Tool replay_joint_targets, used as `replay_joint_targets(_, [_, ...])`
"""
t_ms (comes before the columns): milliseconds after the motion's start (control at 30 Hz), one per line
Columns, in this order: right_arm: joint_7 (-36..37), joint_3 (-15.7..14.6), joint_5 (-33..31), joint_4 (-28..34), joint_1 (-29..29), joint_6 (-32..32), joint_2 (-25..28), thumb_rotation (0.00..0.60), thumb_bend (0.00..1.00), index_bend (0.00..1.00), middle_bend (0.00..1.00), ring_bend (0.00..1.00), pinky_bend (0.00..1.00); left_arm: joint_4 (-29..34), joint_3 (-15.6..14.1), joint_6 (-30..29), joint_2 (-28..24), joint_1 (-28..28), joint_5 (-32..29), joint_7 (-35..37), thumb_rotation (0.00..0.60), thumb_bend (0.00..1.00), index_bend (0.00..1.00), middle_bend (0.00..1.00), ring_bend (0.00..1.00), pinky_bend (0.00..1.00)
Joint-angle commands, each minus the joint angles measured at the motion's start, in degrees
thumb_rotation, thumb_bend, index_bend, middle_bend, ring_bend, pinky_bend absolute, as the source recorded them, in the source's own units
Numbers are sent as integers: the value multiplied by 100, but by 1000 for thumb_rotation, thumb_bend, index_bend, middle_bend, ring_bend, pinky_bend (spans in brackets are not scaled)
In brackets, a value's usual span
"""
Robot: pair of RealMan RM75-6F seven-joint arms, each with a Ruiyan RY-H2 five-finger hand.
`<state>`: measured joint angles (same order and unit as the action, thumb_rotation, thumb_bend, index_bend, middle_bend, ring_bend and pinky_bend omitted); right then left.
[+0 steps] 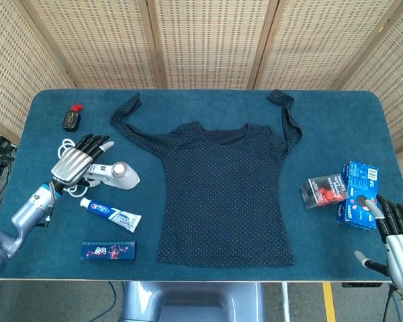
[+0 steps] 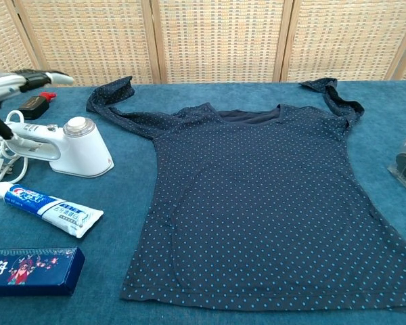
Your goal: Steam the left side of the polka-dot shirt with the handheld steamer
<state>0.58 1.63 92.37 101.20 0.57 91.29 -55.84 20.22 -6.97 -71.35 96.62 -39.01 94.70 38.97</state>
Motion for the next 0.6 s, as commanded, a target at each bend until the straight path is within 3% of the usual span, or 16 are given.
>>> replay_joint_targets(33, [71, 10, -37, -27, -13, -29, 20, 600, 0, 106, 0, 0, 0, 771, 176, -669, -498, 362, -133, -409, 600, 0, 0, 0, 0, 0])
replay_joint_targets(167, [145, 26, -64, -60, -27, -46, 24, 600, 0, 107, 0, 0, 0, 1973, 384, -993, -1018, 753, -432, -1156, 600, 0, 0, 0, 0, 0])
replay_joint_targets(433, [61, 96, -253, -222, -73, -146, -70, 600, 0, 108, 0, 0, 0, 5523, 579, -1433, -2234, 1829, -1400, -3513, 600, 0, 0, 0, 0, 0])
replay_joint_targets(600, [110, 93, -237, -262, -75, -143, -77, 600, 0, 109, 0, 0, 0, 6438, 526, -1857, -2462, 2277, -1543, -4421, 600, 0, 0, 0, 0, 0])
